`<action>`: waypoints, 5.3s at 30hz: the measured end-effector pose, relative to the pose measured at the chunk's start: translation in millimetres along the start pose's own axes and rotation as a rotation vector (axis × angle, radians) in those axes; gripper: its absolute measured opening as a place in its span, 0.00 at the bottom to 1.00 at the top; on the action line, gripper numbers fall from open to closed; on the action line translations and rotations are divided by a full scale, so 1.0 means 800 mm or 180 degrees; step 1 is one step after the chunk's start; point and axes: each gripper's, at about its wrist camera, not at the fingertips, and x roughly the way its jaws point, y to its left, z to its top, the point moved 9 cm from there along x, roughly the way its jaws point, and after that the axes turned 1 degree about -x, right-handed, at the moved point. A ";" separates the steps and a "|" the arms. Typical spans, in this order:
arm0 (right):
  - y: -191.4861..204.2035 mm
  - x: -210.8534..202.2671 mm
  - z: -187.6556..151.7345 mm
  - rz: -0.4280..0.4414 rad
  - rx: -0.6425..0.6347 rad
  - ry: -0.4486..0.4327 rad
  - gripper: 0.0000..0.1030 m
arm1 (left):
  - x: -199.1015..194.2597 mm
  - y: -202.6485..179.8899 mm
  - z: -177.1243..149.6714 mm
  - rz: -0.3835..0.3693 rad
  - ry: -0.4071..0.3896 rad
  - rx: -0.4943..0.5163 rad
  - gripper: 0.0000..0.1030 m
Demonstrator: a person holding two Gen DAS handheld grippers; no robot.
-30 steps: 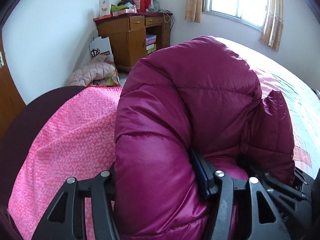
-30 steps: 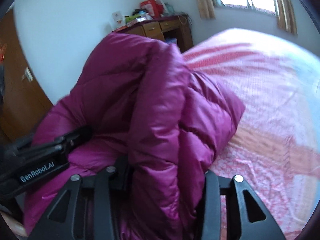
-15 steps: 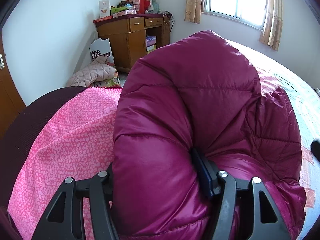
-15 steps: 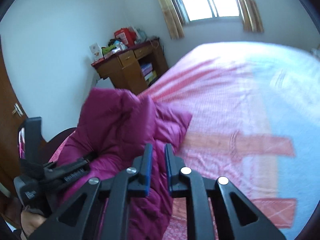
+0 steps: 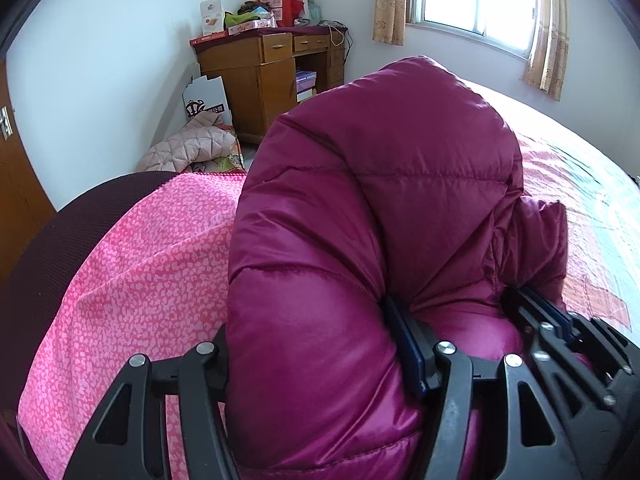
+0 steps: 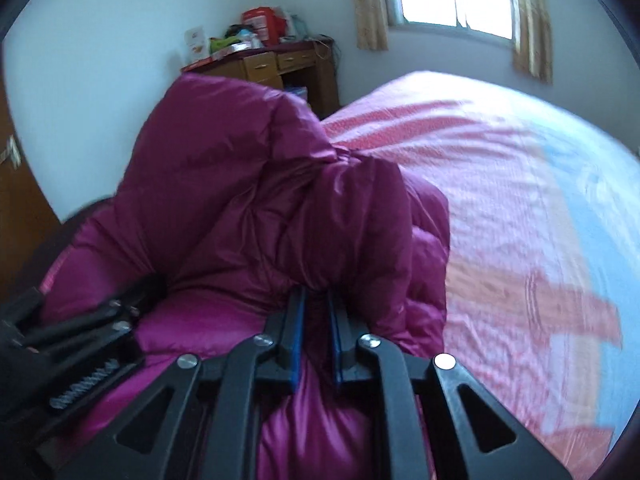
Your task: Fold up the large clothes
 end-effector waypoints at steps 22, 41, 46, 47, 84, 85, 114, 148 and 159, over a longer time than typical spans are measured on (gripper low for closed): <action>-0.009 -0.004 -0.010 0.0190 0.0002 -0.0137 0.14 | 0.055 -0.036 0.116 -0.0127 0.0099 0.0424 0.62; -0.017 -0.016 -0.013 0.0105 -0.0023 -0.0131 0.14 | -0.034 0.014 0.054 0.0287 -0.0026 0.0348 0.81; -0.016 -0.025 -0.011 -0.0065 -0.0089 -0.0030 0.16 | -0.084 0.030 -0.006 0.0231 -0.0050 0.0206 0.81; -0.016 -0.030 -0.009 -0.0107 -0.0095 -0.0004 0.20 | -0.088 0.031 -0.020 0.0218 -0.0038 0.0196 0.81; 0.016 -0.363 -0.076 -0.0245 0.0147 -0.1011 0.99 | -0.334 0.049 -0.096 0.0247 -0.0981 0.0307 0.84; 0.017 -0.372 -0.072 -0.0244 0.0132 -0.1095 0.99 | -0.342 0.049 -0.092 0.0245 -0.1027 0.0301 0.86; 0.000 -0.399 -0.069 -0.0221 0.0364 -0.1402 1.00 | -0.372 0.038 -0.091 0.0280 -0.1260 0.0325 0.89; -0.012 -0.398 -0.072 -0.0202 0.0434 -0.1370 1.00 | -0.372 0.041 -0.091 0.0280 -0.1282 0.0324 0.89; -0.014 -0.395 -0.073 -0.0205 0.0445 -0.1341 1.00 | -0.366 0.046 -0.090 0.0309 -0.1230 0.0331 0.89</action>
